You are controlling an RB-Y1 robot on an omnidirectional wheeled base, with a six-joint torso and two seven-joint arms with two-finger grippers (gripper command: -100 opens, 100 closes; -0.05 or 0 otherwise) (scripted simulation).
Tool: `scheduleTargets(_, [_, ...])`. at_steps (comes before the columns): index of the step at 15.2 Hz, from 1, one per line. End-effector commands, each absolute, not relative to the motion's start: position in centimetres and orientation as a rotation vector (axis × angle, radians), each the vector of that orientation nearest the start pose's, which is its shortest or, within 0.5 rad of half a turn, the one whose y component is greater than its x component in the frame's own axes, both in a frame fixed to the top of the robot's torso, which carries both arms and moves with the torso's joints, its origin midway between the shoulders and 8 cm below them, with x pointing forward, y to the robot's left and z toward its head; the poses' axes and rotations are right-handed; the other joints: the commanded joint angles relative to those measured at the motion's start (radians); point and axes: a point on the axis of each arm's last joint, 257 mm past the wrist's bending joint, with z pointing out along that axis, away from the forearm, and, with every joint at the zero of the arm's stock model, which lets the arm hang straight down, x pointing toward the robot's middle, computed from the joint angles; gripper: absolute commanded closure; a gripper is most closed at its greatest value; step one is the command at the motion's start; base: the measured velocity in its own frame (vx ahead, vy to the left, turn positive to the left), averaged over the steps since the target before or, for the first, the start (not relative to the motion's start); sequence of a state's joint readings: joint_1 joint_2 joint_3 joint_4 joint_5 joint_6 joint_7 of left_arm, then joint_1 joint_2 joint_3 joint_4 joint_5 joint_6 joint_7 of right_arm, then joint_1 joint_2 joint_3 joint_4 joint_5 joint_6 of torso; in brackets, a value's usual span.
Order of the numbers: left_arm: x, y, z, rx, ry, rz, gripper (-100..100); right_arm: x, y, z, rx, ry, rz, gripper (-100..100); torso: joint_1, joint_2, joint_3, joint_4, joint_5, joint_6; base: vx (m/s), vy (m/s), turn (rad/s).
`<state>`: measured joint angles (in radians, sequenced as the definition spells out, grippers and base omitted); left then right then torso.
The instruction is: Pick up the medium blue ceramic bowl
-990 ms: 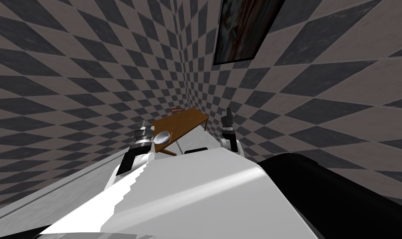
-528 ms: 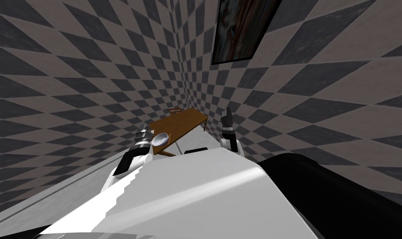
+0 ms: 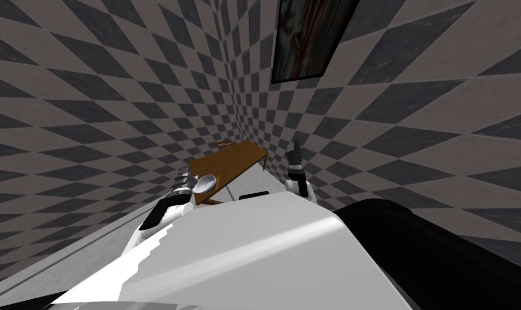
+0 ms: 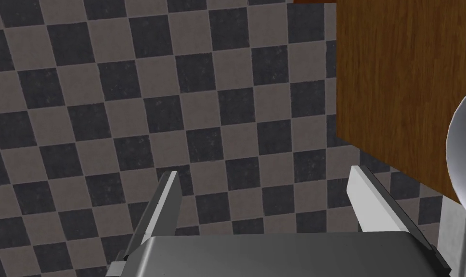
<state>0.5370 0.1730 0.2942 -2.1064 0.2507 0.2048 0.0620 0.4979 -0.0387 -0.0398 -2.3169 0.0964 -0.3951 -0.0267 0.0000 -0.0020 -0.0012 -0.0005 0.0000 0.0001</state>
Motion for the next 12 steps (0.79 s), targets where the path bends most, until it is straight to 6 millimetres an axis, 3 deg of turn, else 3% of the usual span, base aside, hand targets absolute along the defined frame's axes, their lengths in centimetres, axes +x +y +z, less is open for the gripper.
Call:
scheduleTargets(1, [36.2,45.2,-21.6,-1.476,1.047,-0.866,-100,35.4,-28.1,2.1,0.631,0.731,1.205,0,0.000,0.000,0.000,0.000,0.000,0.000,0.020,0.003,-0.020])
scheduleTargets(2, [35.4,46.3,-22.9,-1.522,1.052,-0.834,-100,35.4,-28.1,2.1,0.632,0.731,1.205,0,0.000,0.000,0.000,0.000,0.000,0.000,0.023,0.001,-0.066])
scheduleTargets(4, [35.3,46.2,-23.6,-1.547,1.068,-0.821,-100,35.4,-28.1,2.1,0.631,0.731,1.205,0,0.000,0.000,0.000,0.000,0.000,0.000,0.024,0.000,-0.054])
scheduleTargets(8, [33.2,48.1,-26.5,-1.657,1.083,-0.749,-100,35.4,-28.1,2.1,0.632,0.731,1.205,0,0.000,0.000,0.000,0.000,0.000,0.000,0.027,0.001,-0.063])
scheduleTargets(11, [32.9,48.0,-27.5,-1.690,1.102,-0.731,-100,35.4,-28.1,2.1,0.632,0.731,1.205,0,0.000,0.000,0.000,0.000,0.000,0.000,0.020,0.004,-0.033])
scheduleTargets(12, [31.8,48.9,-28.7,-1.738,1.105,-0.700,-100,35.4,-28.1,2.1,0.632,0.731,1.205,0,0.000,0.001,0.000,0.000,0.000,0.000,0.019,0.002,-0.081])
